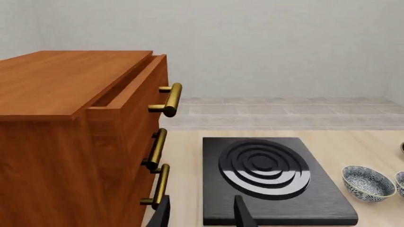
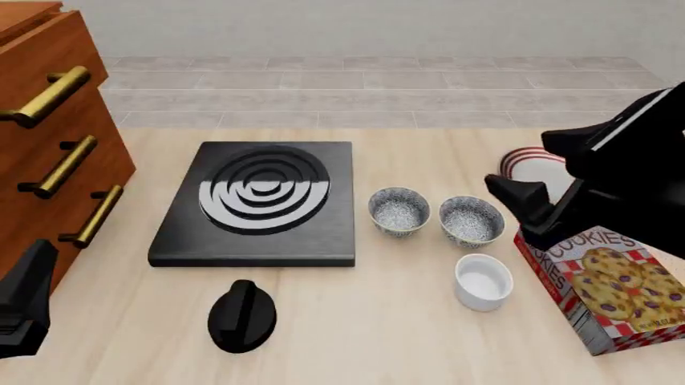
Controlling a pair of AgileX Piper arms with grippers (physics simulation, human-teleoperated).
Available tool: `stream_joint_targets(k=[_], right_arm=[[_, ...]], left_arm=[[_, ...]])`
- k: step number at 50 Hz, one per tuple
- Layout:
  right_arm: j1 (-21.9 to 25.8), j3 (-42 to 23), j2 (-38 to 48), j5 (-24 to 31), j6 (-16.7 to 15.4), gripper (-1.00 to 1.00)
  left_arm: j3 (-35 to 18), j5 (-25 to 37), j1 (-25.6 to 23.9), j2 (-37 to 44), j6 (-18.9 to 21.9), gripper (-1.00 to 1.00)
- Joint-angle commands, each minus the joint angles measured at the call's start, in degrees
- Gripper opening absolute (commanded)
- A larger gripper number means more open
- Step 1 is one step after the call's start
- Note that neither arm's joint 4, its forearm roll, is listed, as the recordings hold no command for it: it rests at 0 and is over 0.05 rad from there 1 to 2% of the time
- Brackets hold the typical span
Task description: Pick the akita bowl from table center and place it on the plate.
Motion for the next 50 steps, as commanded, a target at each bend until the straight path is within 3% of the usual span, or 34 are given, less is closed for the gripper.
stream_joint_targets(k=[1, 19, 37, 44, 50], right_arm=[[1.25, -1.95, 4.63, 0.32, -2.45, 1.0], [3.62, -5.62, 13.42, -0.29, -4.85, 1.0], [3.69, -6.45, 22.17, -1.85, -11.87, 1.0], [4.79, -6.3, 24.37, -3.48, -10.94, 1.0], [5.35, -7.82, 27.56, -3.69, -12.67, 1.0]], left_arm=[[0.0, 0.0, 0.01, -0.01, 0.0, 1.0], [0.0, 0.0, -0.01, -0.02, 0.02, 1.0], [0.0, 0.0, 0.0, -0.02, 0.02, 1.0], [0.0, 0.0, 0.0, 0.0, 0.01, 1.0], [0.0, 0.0, -0.01, 0.01, 0.0, 1.0]])
